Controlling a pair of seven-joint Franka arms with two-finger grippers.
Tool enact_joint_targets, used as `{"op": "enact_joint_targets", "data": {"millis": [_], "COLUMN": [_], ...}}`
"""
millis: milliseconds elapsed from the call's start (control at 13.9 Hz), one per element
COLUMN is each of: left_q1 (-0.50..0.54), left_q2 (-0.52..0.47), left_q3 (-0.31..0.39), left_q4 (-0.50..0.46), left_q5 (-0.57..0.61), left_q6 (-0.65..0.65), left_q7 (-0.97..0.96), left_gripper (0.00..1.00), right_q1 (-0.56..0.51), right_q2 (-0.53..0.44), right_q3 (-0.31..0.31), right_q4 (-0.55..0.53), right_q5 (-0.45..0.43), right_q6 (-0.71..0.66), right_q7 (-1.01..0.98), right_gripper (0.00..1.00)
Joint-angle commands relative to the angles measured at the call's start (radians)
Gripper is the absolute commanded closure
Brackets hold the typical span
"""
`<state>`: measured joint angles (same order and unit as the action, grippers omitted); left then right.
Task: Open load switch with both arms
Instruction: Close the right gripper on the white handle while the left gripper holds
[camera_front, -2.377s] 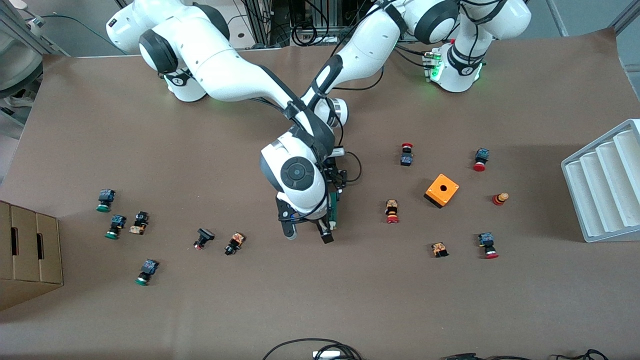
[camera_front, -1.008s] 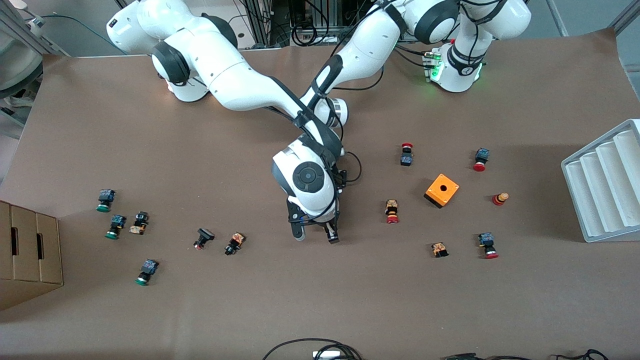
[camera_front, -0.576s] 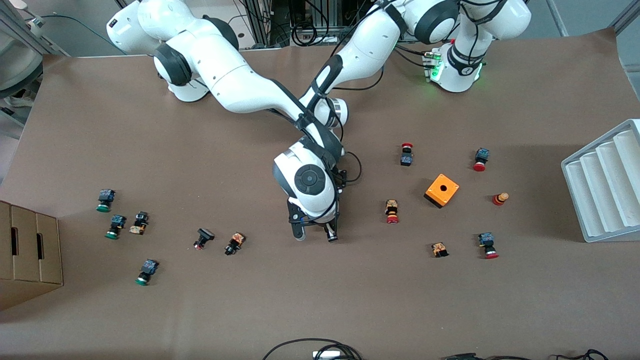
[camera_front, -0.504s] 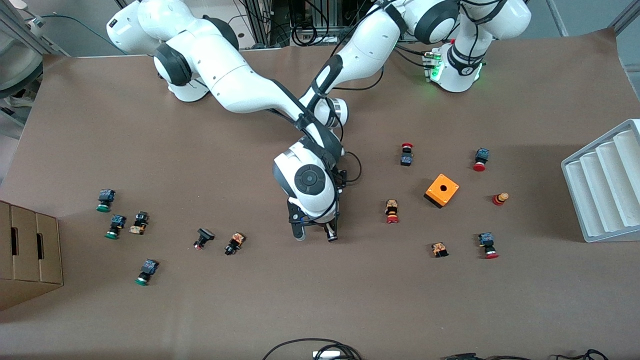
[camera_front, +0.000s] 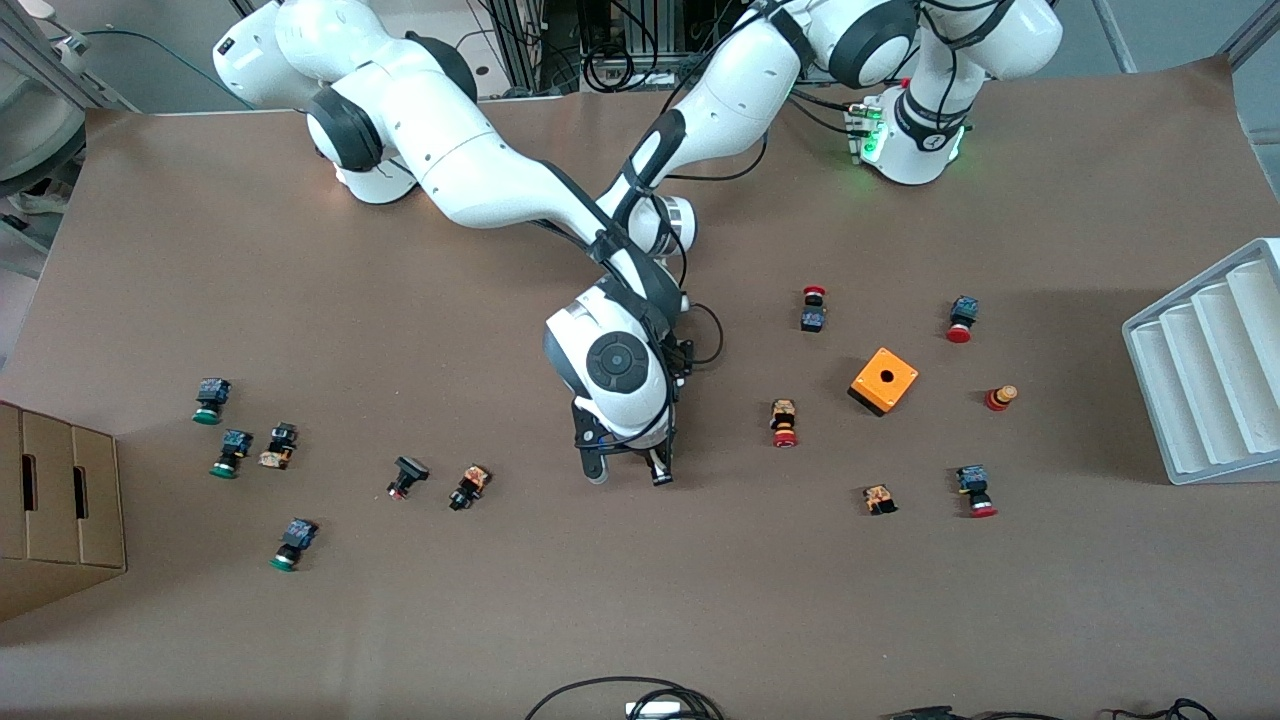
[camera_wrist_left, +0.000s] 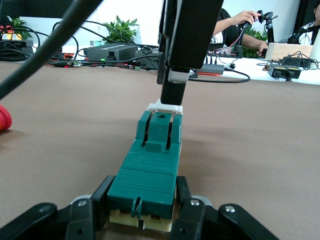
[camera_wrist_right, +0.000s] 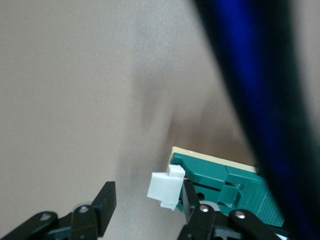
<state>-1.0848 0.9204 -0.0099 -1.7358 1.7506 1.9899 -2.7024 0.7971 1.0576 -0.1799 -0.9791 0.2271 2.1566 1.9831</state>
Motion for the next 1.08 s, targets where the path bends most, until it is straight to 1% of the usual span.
{"op": "enact_joint_targets", "data": {"millis": [0, 432, 576, 648, 1008], "left_q1": [0.005, 0.014, 0.014, 0.014, 0.014], "left_q2": [0.012, 0.011, 0.011, 0.011, 0.011], "left_q3": [0.002, 0.001, 0.001, 0.001, 0.001], "left_q4": [0.027, 0.027, 0.027, 0.028, 0.027], "left_q5": [0.02, 0.02, 0.02, 0.02, 0.02], "left_q6": [0.012, 0.012, 0.012, 0.012, 0.012], "left_q7": [-0.007, -0.005, -0.005, -0.005, -0.005], "left_gripper": [0.46, 0.46, 0.46, 0.46, 0.46], "right_q1": [0.001, 0.002, 0.002, 0.002, 0.004], "right_q2": [0.042, 0.05, 0.05, 0.05, 0.051], "right_q3": [-0.012, -0.012, -0.012, -0.012, -0.009], "right_q4": [0.06, 0.059, 0.059, 0.059, 0.059], "right_q5": [0.031, 0.031, 0.031, 0.031, 0.031], "right_q6": [-0.037, -0.041, -0.044, -0.046, -0.046], "right_q7": [0.019, 0.02, 0.02, 0.02, 0.031], "right_gripper": [0.39, 0.39, 0.42, 0.44, 0.46]}}
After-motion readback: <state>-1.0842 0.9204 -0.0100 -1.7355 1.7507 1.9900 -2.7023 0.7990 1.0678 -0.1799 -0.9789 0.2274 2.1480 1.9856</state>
